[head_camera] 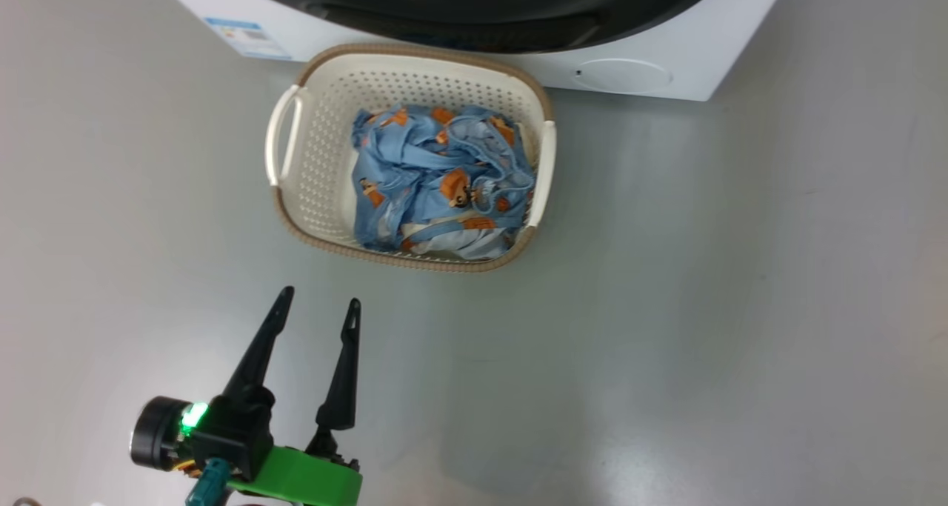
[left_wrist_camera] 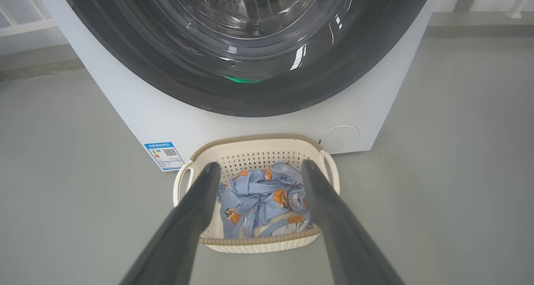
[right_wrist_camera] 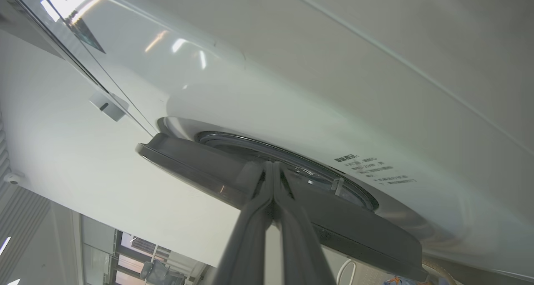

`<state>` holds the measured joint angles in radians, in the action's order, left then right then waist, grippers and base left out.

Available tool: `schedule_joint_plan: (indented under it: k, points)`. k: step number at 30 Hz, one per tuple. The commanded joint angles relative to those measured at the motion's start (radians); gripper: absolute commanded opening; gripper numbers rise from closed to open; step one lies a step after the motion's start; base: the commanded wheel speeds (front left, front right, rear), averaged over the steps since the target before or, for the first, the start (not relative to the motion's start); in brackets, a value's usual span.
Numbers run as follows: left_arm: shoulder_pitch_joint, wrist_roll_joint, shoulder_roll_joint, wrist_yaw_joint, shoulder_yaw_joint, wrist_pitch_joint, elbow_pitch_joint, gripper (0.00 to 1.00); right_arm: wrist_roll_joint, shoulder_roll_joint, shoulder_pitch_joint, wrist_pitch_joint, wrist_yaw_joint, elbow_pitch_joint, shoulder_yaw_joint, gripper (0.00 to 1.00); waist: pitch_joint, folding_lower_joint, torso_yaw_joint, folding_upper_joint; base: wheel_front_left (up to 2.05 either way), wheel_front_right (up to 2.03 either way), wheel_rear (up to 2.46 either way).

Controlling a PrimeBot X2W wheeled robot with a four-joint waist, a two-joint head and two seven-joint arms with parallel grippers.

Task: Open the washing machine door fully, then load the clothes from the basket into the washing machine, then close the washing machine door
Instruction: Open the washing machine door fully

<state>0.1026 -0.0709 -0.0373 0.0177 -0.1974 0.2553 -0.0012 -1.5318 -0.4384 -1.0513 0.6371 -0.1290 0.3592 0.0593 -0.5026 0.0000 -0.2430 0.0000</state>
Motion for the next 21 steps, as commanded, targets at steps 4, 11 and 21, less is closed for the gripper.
schedule_joint_plan:
  k: [4, 11, 21]
  points:
    - [-0.006, -0.028, -0.013, -0.025, 0.004, 0.006, -0.034, 1.0, 0.026, -0.021, -0.056, 0.017, -0.002, -0.018, -0.04, 0.0, -0.03, 0.0, -0.053, 0.0, 0.0, 0.0, 0.0]
    - [-0.013, -0.03, -0.013, -0.041, -0.034, 0.006, -0.033, 1.0, 0.027, -0.037, -0.09, 0.021, -0.002, -0.009, -0.071, 0.0, -0.048, 0.0, -0.085, 0.0, 0.0, 0.0, 0.0]
    - [-0.027, -0.047, -0.013, -0.064, -0.048, 0.006, -0.04, 1.0, 0.024, -0.053, -0.105, 0.018, -0.002, 0.0, -0.106, 0.0, -0.048, 0.0, -0.124, 0.0, 0.0, 0.0, 0.0]
